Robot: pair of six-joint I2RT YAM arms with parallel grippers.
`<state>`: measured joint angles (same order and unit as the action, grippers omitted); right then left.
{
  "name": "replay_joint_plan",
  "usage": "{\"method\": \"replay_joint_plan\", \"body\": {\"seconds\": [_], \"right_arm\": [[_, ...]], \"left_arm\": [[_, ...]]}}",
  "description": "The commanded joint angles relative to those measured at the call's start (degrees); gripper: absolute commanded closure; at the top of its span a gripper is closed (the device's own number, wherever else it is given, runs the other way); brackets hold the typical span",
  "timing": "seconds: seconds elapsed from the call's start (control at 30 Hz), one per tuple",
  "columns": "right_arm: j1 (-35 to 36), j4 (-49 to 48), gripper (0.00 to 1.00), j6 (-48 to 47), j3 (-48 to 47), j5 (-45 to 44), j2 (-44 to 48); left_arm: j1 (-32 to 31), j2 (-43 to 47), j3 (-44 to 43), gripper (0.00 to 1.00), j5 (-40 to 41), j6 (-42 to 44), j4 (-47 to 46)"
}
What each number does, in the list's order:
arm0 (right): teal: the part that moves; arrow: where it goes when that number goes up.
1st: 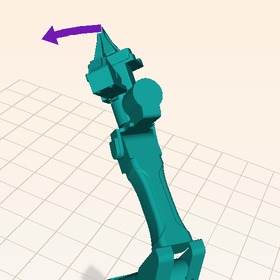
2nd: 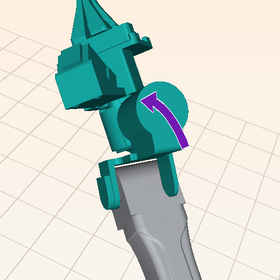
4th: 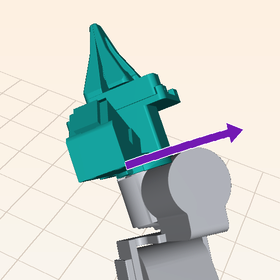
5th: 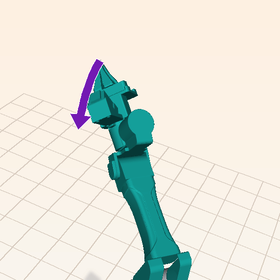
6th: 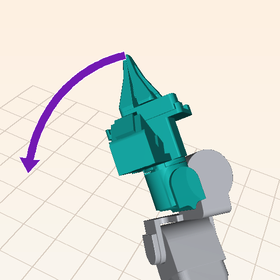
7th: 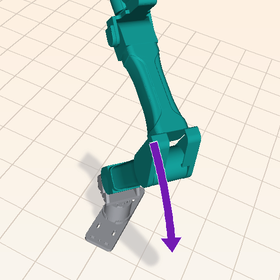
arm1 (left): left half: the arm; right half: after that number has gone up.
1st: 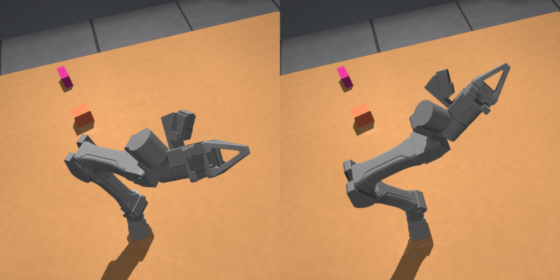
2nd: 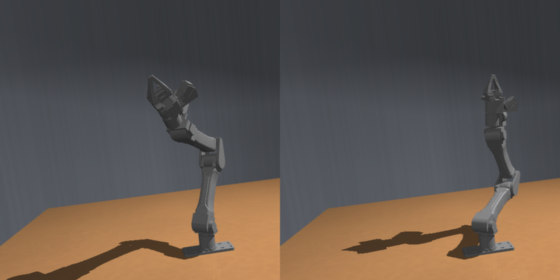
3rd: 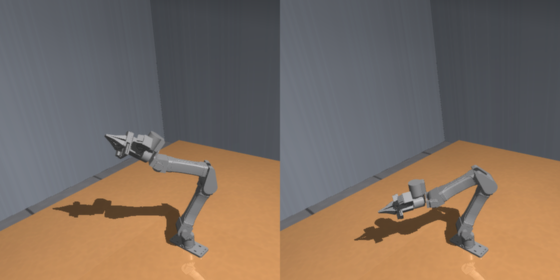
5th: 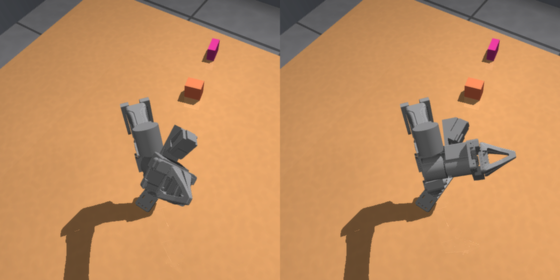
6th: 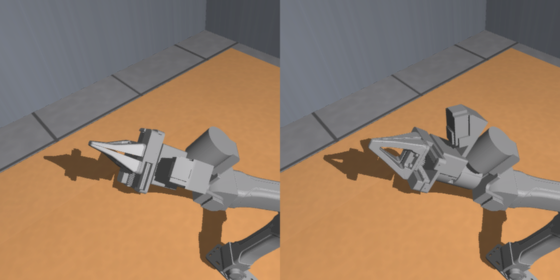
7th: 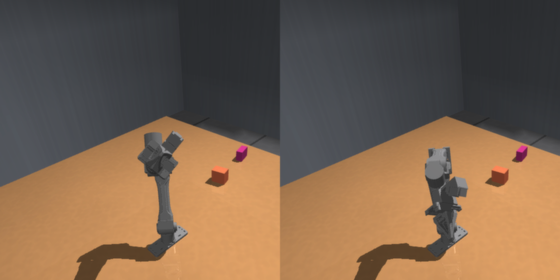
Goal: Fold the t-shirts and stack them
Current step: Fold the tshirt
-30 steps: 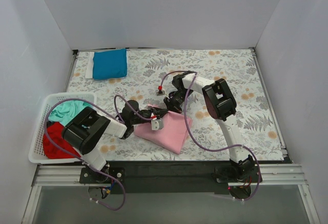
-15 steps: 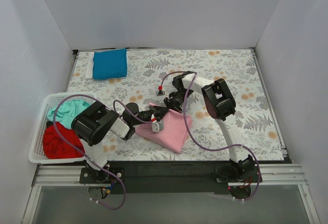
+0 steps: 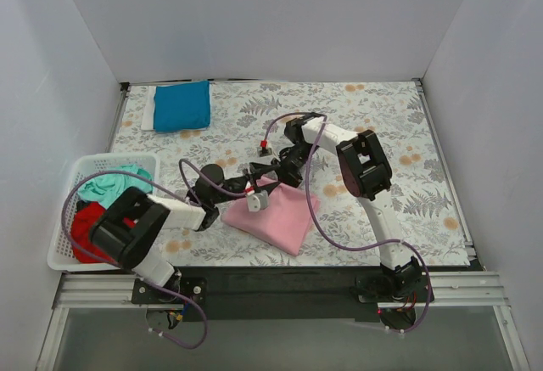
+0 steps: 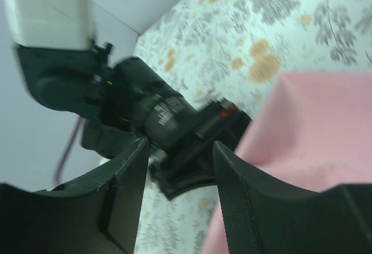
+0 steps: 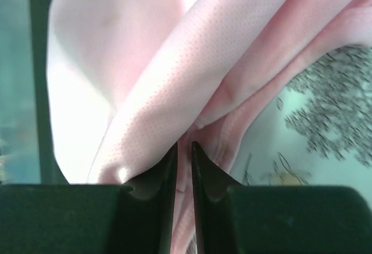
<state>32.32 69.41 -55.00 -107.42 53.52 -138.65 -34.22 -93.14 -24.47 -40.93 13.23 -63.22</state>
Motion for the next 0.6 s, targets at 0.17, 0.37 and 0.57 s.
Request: {"method": "replay_joint_plan", "body": {"seconds": [0.17, 0.37, 0.57], "right_arm": [[-2.1, -0.3, 0.63, 2.4, -7.3, -14.5, 7.3], [-6.6, 2.0, 0.51, 2.1, -5.4, -17.7, 12.6], [-8.3, 5.3, 0.41, 0.8, 0.5, -13.9, 16.0]], "left_arm": [[2.0, 23.5, -12.3, 0.52, -1.4, -11.3, 55.8], [12.8, 18.0, -26.0, 0.45, -12.1, -16.0, 86.7], [19.3, -1.8, -45.6, 0.39, -15.5, -16.8, 101.4]]}}
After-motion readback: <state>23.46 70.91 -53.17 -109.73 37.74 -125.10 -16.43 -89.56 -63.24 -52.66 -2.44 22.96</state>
